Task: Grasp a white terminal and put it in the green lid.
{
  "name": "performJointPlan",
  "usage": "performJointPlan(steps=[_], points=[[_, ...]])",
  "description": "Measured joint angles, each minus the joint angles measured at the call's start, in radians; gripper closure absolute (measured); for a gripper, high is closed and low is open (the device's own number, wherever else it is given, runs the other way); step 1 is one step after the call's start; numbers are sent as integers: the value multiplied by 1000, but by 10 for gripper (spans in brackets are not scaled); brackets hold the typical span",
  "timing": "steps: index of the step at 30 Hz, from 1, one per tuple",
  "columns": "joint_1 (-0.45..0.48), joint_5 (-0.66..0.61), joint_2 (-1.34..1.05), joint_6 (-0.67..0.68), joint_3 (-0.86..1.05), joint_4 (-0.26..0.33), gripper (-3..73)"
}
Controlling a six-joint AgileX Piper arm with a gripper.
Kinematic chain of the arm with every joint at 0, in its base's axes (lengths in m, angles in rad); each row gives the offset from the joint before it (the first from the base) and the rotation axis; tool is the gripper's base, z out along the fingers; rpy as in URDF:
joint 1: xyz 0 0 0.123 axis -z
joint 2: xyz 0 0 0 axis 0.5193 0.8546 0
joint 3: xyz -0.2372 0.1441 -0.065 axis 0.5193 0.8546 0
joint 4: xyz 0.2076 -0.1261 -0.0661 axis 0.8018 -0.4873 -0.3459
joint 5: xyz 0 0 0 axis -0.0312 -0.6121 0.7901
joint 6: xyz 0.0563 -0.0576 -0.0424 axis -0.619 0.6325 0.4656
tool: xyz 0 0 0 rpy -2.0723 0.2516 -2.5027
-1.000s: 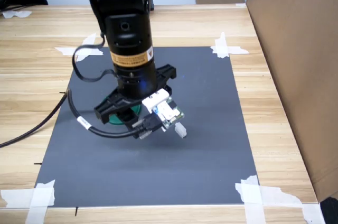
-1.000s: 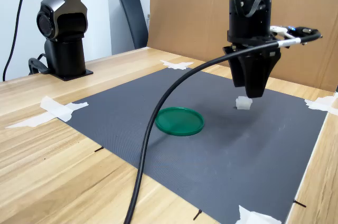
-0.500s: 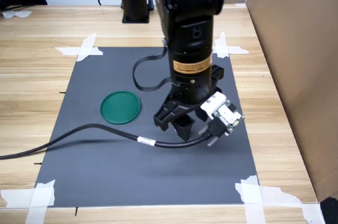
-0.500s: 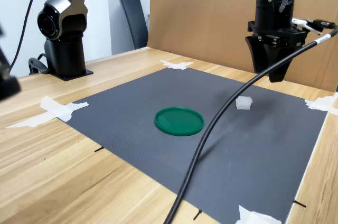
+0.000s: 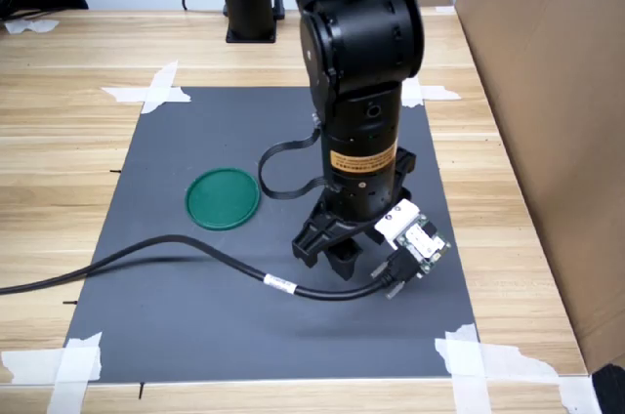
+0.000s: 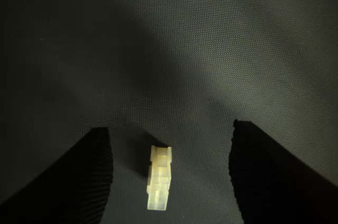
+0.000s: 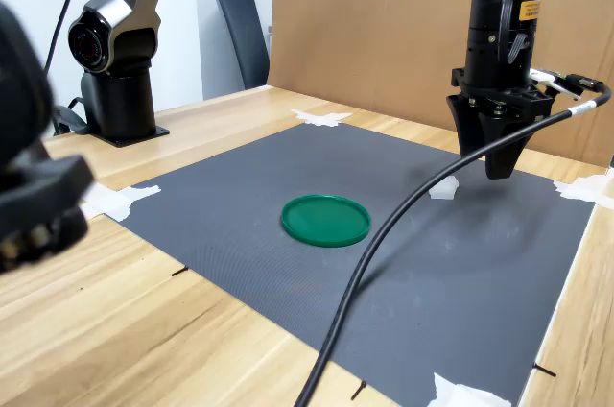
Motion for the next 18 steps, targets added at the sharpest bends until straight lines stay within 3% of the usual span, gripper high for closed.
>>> performJointPlan(steps=[6,14,18], points=[[0,-10,-63,1,0,0,149],[0,-131,-162,2,14,0,149],[0,-87,-211,3,135,-45,149]])
